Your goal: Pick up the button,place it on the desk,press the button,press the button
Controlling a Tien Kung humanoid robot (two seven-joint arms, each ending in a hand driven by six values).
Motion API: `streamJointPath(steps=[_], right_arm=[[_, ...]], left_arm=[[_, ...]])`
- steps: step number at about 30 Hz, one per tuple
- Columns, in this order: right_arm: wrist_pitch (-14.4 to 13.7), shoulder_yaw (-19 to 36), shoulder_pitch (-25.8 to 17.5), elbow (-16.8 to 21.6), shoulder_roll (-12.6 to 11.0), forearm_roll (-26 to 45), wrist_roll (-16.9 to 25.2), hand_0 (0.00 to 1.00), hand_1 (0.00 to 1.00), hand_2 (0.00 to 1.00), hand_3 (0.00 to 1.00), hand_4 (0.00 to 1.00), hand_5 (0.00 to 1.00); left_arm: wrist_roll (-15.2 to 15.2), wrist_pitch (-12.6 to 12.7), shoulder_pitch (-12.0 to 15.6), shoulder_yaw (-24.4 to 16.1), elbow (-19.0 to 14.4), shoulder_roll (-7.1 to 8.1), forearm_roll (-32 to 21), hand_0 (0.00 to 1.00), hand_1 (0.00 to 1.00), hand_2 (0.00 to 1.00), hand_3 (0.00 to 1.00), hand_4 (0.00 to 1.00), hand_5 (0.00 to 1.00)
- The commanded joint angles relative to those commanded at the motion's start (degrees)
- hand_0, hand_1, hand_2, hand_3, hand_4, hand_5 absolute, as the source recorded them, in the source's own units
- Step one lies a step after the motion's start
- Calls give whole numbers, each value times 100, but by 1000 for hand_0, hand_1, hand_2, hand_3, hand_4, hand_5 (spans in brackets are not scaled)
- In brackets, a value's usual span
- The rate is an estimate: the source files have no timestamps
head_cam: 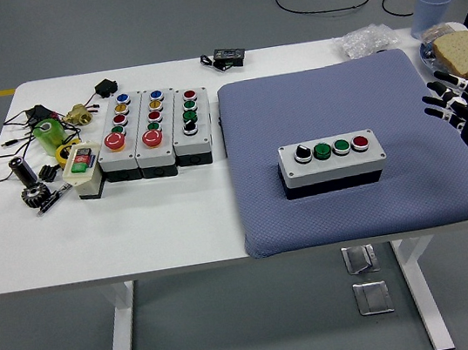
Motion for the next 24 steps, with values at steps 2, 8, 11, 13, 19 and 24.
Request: streamJointPath(steps=[2, 8, 11, 13, 19, 24], right_arm=[[9, 29, -3, -28, 14, 161, -3, 801, 733, 779, 768, 736, 372], [93, 122, -4, -70, 24, 225, -69, 785, 710, 764, 756, 731, 375], [128, 167, -1, -68, 25, 211, -99, 785, 710, 764, 756, 731, 375], [147, 195, -4, -66, 26, 207, -114, 785, 710, 764, 756, 731, 375], [219, 284, -43, -49, -13, 263, -151, 779, 700, 755, 748, 730, 374], [297, 344, -27, -3, -32, 266, -187, 758, 681, 737, 732, 730, 375]], left_arm=[[-2, 2, -14, 8, 0, 0, -22, 665, 659, 660, 593, 347, 923], [-6, 9, -58, 23, 0, 3, -69, 665, 659, 660, 594, 347, 923], [-5, 8, -82, 35, 0, 5, -72, 665, 659, 660, 594, 347, 923], [-9, 11, -102, 43, 0, 8, -69, 665, 659, 660, 594, 347, 923], [-35, 20, -205, 102, 0, 36, -115, 666, 659, 659, 594, 347, 923], [-28, 15, -248, 86, 0, 42, -140, 666, 659, 659, 594, 347, 923]])
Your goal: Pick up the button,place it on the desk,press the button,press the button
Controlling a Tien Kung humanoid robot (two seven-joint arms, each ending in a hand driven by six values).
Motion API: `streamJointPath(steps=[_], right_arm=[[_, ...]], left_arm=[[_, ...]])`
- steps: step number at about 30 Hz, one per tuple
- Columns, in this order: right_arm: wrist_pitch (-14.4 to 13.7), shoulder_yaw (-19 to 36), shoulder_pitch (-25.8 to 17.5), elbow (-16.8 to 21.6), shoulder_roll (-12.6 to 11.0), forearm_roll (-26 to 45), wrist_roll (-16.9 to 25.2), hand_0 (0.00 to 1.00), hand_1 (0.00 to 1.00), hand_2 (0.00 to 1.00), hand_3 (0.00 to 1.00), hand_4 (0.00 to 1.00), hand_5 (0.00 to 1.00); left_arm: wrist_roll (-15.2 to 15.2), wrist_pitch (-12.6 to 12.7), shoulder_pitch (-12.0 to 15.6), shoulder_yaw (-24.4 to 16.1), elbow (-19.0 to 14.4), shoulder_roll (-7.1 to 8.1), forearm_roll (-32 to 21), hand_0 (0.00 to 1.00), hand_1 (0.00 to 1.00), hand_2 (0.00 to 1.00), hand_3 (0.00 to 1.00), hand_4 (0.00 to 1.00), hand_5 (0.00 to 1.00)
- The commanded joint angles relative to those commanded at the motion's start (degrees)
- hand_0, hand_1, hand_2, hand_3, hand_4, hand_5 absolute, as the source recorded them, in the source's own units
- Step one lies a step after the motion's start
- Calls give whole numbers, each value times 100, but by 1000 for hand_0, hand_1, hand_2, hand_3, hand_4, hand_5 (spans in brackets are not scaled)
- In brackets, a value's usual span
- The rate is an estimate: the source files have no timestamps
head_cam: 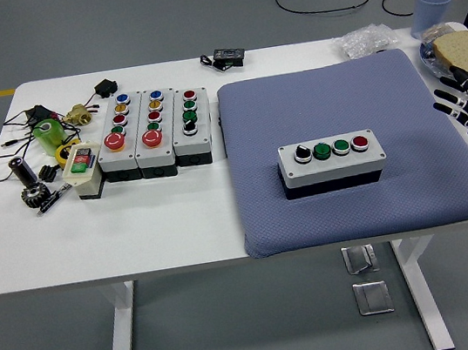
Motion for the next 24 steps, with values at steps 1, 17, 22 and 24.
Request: streamJointPath(steps=[1, 17, 22, 24], right_arm=[[10, 16, 2, 16, -4, 9, -8, 758, 681, 737, 732, 730, 375], [72, 381, -77, 100, -151, 22, -137, 719, 652, 713, 692, 730, 378], [56, 581, -154, 145, -180, 6, -129, 714, 649, 711, 690, 728, 379], [39, 657, -211, 164, -185, 12, -119, 714, 649, 711, 690, 728, 379]], left_arm=[[2, -1, -24, -7, 0, 8, 25, 666, 659, 659, 594, 347, 923], [-11, -4, -221, 36, 0, 74, 29, 665, 659, 659, 593, 347, 924], [-4, -15, -228, 22, 0, 75, 75, 665, 659, 659, 593, 347, 924], [-7, -15, -216, 31, 0, 76, 78, 665, 659, 659, 593, 347, 924]])
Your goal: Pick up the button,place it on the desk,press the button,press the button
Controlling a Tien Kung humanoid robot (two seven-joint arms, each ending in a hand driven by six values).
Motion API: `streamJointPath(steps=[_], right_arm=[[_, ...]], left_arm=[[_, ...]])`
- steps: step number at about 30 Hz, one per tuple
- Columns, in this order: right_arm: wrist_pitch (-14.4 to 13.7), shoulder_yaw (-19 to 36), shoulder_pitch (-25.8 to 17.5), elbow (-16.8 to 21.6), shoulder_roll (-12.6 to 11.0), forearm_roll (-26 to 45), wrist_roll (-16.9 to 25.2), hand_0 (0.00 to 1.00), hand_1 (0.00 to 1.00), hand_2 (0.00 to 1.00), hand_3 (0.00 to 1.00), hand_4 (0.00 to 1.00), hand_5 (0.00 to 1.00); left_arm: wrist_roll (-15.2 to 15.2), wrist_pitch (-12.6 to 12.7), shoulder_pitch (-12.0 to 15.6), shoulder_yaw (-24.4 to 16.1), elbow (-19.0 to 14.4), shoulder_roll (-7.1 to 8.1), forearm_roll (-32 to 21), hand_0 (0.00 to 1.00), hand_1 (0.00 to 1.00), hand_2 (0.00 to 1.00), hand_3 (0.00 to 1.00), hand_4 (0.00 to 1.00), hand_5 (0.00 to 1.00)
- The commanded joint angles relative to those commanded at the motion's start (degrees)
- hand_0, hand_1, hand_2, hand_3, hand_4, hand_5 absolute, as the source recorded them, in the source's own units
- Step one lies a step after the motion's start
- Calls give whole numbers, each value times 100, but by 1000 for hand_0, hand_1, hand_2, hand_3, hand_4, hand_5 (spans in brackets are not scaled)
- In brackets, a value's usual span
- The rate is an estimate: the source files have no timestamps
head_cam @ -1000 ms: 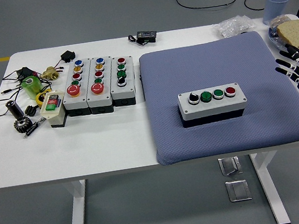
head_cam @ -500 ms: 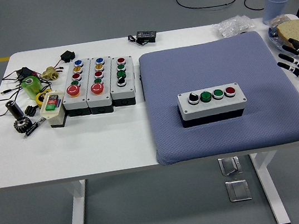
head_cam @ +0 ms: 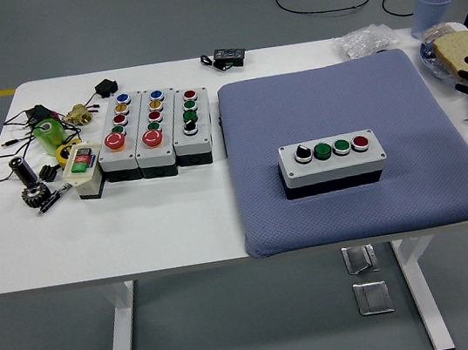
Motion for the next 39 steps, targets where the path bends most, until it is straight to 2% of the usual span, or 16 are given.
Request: streamJointPath(steps=[20, 39], right_arm=[[-52, 549, -488, 156, 206, -2, -30, 698, 623, 685, 679, 722, 381], [-88, 692, -409, 241, 236, 60, -28, 672, 591, 663, 655, 712, 356]], left_arm=[[10, -38, 128, 31, 0, 6, 171, 665, 659, 659, 593, 346, 924], [-4, -25, 26, 73, 0, 22, 85, 665, 660, 659, 593, 347, 924]])
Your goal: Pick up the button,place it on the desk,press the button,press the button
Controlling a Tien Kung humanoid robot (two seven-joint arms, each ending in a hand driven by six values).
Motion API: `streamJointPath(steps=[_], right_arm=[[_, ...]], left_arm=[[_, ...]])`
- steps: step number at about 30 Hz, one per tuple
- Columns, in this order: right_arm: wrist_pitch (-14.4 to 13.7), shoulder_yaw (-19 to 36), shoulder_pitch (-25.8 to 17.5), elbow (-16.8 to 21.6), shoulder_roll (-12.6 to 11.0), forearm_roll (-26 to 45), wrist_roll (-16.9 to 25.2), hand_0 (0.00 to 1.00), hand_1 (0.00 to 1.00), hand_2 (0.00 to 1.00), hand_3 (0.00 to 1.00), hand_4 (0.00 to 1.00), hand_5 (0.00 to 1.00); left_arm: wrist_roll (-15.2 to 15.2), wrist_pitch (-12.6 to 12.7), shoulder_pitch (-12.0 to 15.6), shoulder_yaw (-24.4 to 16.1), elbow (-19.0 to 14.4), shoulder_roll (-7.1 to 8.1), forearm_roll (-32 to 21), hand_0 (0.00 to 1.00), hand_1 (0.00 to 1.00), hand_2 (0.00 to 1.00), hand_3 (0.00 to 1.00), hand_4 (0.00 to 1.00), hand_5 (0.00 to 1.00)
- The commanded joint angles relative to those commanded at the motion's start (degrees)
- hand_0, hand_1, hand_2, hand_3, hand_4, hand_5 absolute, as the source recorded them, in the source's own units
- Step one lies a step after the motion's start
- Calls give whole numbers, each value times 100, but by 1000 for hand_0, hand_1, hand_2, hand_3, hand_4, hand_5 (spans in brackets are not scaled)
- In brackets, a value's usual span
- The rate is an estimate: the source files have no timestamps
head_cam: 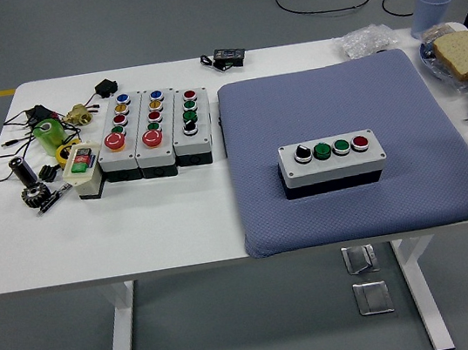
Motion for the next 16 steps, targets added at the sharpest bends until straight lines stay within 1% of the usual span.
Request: streamJointPath(steps=[11, 12, 13, 16], right_arm=[[-12, 7, 20, 18, 24, 10, -2, 670, 590, 661, 651, 707, 343], [-17, 13, 18, 19, 34, 13, -6, 663, 585, 660, 648, 701, 320], [-20, 16, 18, 19, 40, 14, -8, 663, 585, 660, 648, 701, 320], [-122, 44, 11, 28, 83, -22, -87, 663, 585, 660, 648, 701, 320]], left_arm=[[2, 2, -42, -35, 0, -9, 24, 666, 660, 659, 592, 347, 924], [1, 3, -46, -38, 0, -10, 23, 666, 660, 659, 594, 347, 924], [0, 3, -49, -38, 0, -10, 21, 666, 660, 659, 594, 347, 924], [-3, 4, -53, -54, 0, -11, 28, 666, 660, 659, 594, 347, 924]])
